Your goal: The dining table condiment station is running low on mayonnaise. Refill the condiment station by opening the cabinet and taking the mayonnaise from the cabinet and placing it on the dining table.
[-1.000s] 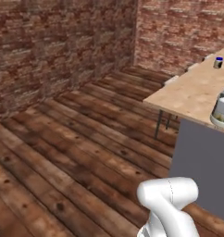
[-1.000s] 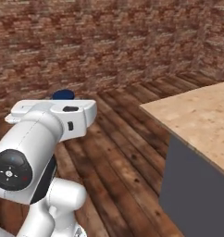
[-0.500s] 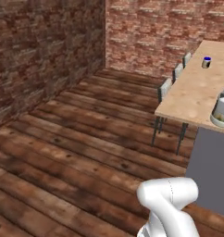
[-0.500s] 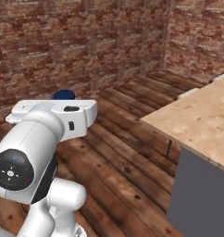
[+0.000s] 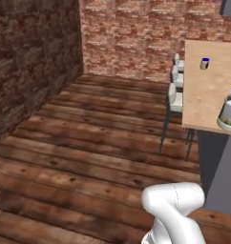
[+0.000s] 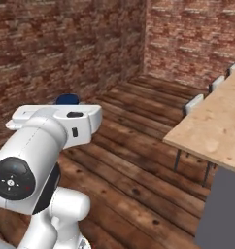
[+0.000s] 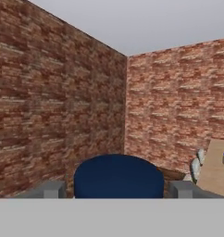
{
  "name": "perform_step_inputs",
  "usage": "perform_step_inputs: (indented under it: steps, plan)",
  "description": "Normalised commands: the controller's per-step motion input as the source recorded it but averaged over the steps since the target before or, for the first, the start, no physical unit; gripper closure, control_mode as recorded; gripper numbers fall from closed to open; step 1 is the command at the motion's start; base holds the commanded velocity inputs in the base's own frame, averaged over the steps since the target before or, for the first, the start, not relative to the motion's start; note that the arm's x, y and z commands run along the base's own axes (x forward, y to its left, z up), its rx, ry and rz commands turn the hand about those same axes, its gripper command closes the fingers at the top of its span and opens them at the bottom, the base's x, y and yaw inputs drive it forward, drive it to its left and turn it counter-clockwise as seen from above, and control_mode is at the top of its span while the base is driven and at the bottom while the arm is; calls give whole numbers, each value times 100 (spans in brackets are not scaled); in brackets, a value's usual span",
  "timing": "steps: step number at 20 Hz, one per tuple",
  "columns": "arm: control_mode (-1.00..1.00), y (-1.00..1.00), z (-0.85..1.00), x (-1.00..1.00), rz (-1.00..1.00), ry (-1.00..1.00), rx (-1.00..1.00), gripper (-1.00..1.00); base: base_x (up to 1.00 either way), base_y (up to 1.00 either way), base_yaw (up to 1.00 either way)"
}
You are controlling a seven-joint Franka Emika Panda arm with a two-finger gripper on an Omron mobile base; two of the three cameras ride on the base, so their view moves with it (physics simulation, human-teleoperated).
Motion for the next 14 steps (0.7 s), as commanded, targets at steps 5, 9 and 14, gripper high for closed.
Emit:
perform_step_inputs:
  steps: [5, 9, 14]
  plan:
    - [100, 0, 0, 0, 0, 0, 0, 100, 100, 100, -38]
    - [100, 0, 0, 0, 0, 0, 0, 100, 100, 100, -38]
    - [100, 0, 0, 0, 0, 0, 0, 100, 100, 100, -37]
